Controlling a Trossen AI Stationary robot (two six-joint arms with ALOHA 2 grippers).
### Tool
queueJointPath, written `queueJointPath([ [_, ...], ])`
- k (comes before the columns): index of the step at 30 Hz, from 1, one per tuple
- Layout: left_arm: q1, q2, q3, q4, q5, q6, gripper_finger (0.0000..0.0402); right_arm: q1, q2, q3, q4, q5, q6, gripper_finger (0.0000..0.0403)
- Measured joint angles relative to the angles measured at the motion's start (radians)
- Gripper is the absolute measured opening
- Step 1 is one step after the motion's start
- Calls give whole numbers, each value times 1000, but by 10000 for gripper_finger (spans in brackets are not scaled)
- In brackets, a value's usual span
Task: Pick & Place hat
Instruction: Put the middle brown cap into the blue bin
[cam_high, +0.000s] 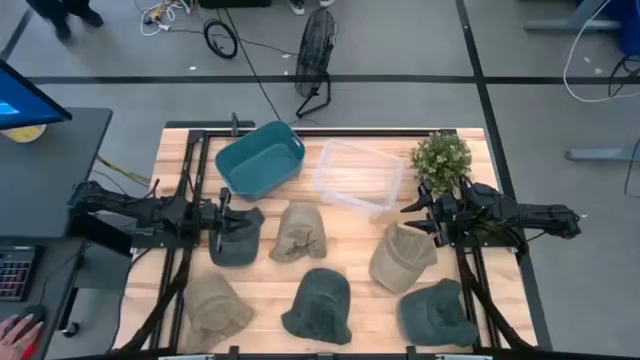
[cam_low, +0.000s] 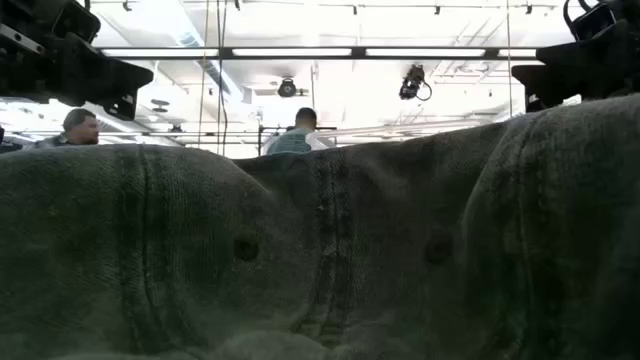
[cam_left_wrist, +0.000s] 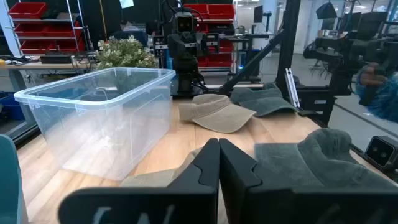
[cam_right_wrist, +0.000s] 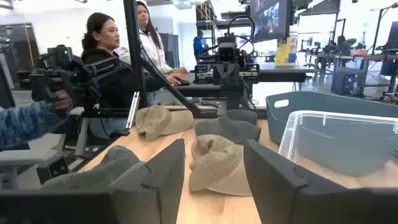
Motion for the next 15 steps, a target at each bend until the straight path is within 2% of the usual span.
queueJointPath([
  [6,2,0,0,5,0,-2,5,0,0,0,3,0,2,168],
  [11,2,0,0,38,-1,-77,7,0,0,0,23,1,49,168],
  [15,2,1,10,41,-34,-87,36,1,0,0,82,-1,57,168],
])
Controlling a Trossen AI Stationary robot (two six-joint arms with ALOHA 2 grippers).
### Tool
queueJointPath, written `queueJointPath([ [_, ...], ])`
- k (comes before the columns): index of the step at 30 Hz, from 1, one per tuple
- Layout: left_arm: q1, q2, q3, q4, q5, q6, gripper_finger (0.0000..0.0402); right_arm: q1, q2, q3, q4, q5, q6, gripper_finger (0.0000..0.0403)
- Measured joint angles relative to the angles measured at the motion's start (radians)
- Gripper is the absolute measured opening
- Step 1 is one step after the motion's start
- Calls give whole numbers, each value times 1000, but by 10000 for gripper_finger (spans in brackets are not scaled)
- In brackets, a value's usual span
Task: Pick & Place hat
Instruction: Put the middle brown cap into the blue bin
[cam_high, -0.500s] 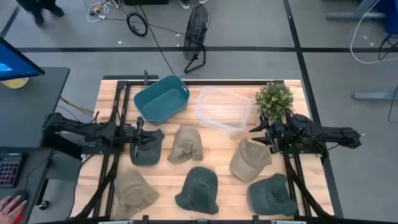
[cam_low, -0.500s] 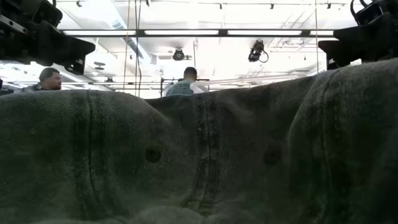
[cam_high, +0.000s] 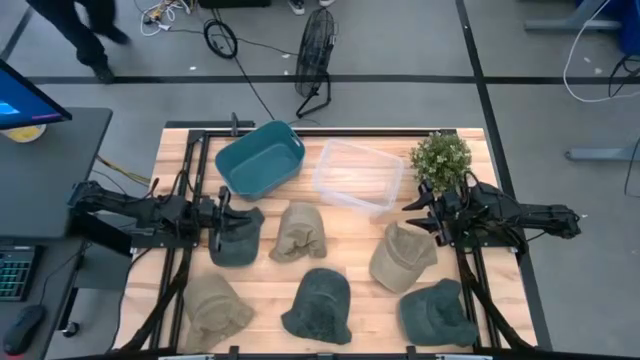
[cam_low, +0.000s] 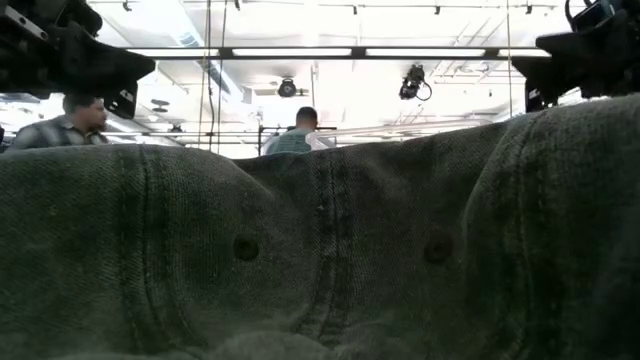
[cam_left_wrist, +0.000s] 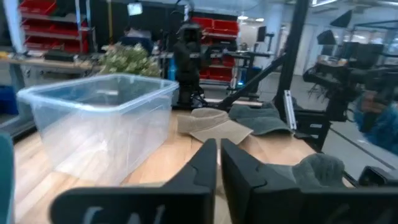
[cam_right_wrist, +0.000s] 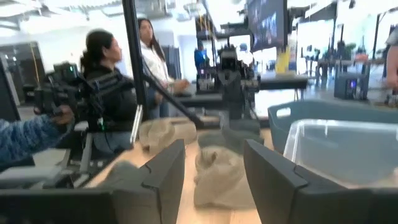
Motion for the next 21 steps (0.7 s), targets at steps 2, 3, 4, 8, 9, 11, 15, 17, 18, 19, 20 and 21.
queueJointPath([
  [2,0,16,26,-2,-37,-6,59,6,8,0,34,-3,-2,168],
  [3,0,24,40,1,-51,-4,72,10,17,0,47,-4,-9,168],
  [4,0,38,55,5,-62,4,85,14,28,0,59,-4,-16,168],
  [8,0,132,102,-3,-71,8,131,27,90,35,73,11,-19,168],
  [9,0,161,115,-4,-81,1,140,31,113,53,73,25,-19,168],
  [11,0,223,144,-23,-94,-22,153,40,171,98,67,42,-20,168],
  [15,0,359,210,-56,-95,-49,160,64,308,208,37,49,-58,168],
  [17,0,429,258,-61,-95,-46,159,78,391,271,15,49,-72,168],
  [18,0,460,286,-78,-95,-45,158,86,435,300,3,49,-78,168],
  [19,0,492,317,-99,-95,-45,157,94,482,332,-13,49,-84,168],
  [20,0,524,350,-123,-96,-45,157,103,526,366,-28,50,-88,168],
  [21,0,555,381,-147,-96,-44,157,112,570,398,-44,50,-90,168],
])
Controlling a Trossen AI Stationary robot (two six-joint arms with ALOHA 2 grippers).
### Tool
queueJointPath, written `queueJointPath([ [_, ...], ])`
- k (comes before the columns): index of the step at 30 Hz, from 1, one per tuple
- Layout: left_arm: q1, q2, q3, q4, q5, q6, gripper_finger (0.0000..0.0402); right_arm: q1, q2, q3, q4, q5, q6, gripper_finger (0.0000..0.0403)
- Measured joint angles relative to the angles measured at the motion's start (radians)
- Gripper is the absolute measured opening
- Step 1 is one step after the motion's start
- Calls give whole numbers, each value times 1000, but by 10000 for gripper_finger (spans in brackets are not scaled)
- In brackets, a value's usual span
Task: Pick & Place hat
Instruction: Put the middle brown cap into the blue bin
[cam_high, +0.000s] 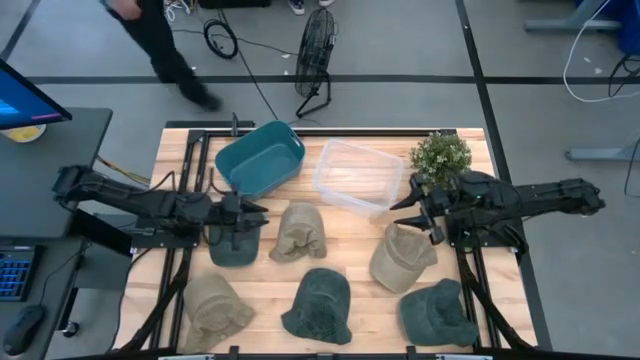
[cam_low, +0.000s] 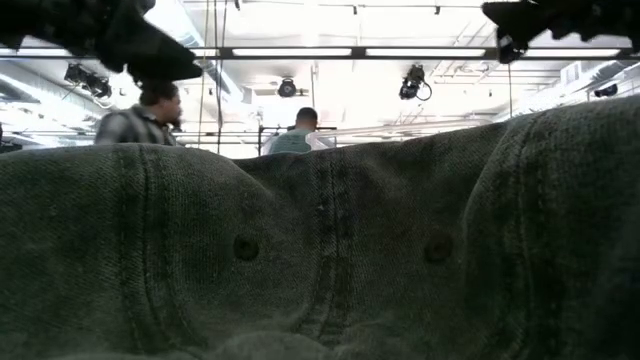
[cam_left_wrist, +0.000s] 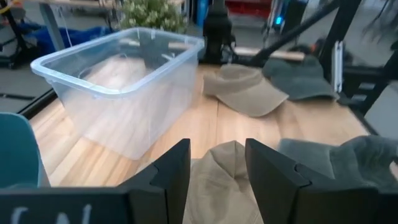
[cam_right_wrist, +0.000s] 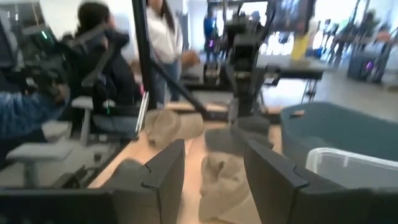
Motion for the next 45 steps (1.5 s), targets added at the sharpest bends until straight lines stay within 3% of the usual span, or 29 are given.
queueJointPath([
  [7,0,189,134,-67,0,-73,156,73,302,200,-147,0,-7,168],
  [12,-2,333,139,-77,4,-159,156,120,453,296,-211,4,-41,168],
  [21,-2,534,139,-56,4,-231,156,176,672,375,-319,122,9,168],
  [29,-8,647,139,-22,5,-381,156,185,797,375,-303,139,16,168],
  [36,-7,761,141,5,-12,-484,154,185,816,375,-296,139,16,168],
  [40,-7,790,143,11,-23,-489,121,185,813,375,-280,139,16,168],
  [45,-7,762,140,19,-7,-490,21,185,812,375,-278,139,17,168],
])
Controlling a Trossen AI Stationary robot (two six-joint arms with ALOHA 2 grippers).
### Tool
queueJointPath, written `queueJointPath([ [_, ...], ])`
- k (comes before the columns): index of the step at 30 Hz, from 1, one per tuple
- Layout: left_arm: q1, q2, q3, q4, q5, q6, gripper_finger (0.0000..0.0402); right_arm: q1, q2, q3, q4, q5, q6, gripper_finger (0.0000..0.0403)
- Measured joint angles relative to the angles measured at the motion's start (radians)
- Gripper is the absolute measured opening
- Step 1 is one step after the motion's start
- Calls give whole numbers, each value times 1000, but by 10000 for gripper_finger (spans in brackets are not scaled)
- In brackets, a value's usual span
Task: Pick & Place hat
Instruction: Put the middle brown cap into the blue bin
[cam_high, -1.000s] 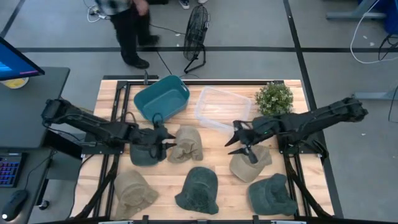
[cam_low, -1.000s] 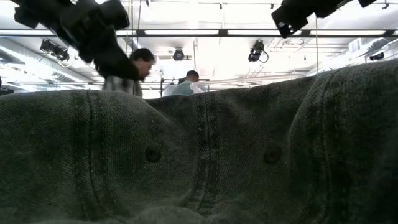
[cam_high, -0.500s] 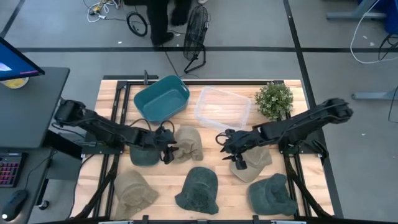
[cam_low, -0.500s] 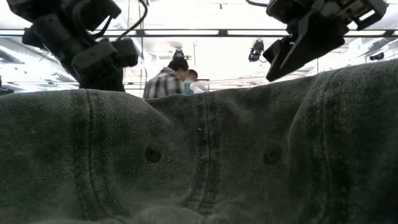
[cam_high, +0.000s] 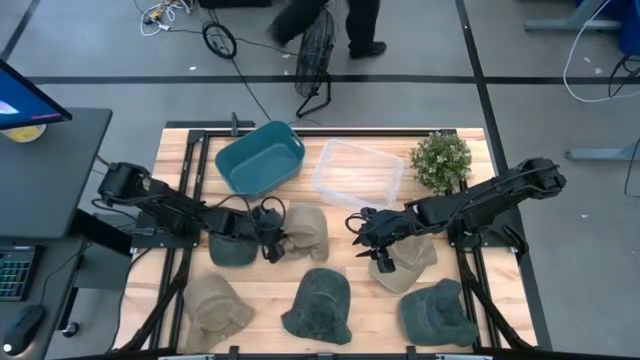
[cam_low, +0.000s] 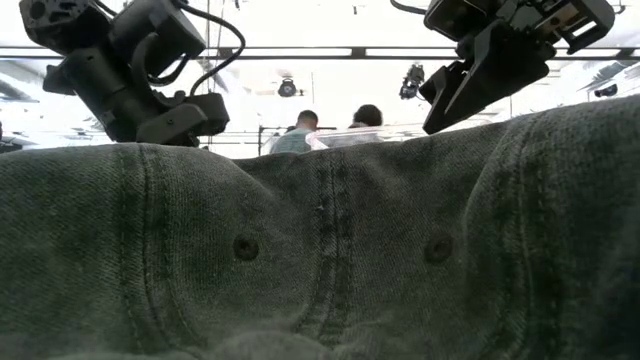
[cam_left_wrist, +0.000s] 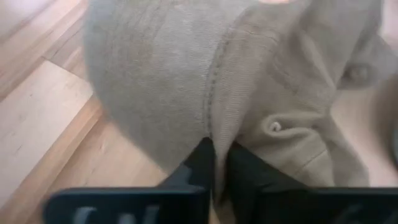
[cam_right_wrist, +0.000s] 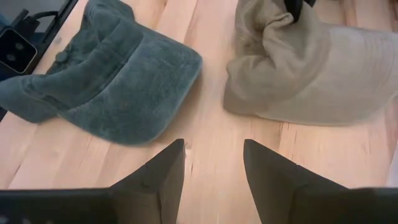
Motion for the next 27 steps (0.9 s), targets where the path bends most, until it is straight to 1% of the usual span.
queueJointPath([
  [1,0,-8,-1,2,4,1,14,0,0,0,0,0,1,168],
  [3,0,-40,-3,-5,-3,22,13,0,0,0,3,0,3,168],
  [8,19,-149,-3,-6,-85,69,9,0,0,0,17,0,13,168],
  [13,76,-276,-2,-3,-129,169,6,0,0,0,24,0,14,168],
  [17,141,-378,-2,-61,-174,225,6,0,0,0,27,0,14,168],
  [21,189,-462,-2,-114,-177,237,5,0,0,0,35,0,13,168],
  [23,200,-497,-2,-141,-159,237,5,0,0,0,37,0,13,168],
  [27,195,-522,-1,-189,-144,223,4,0,0,0,45,0,0,168],
])
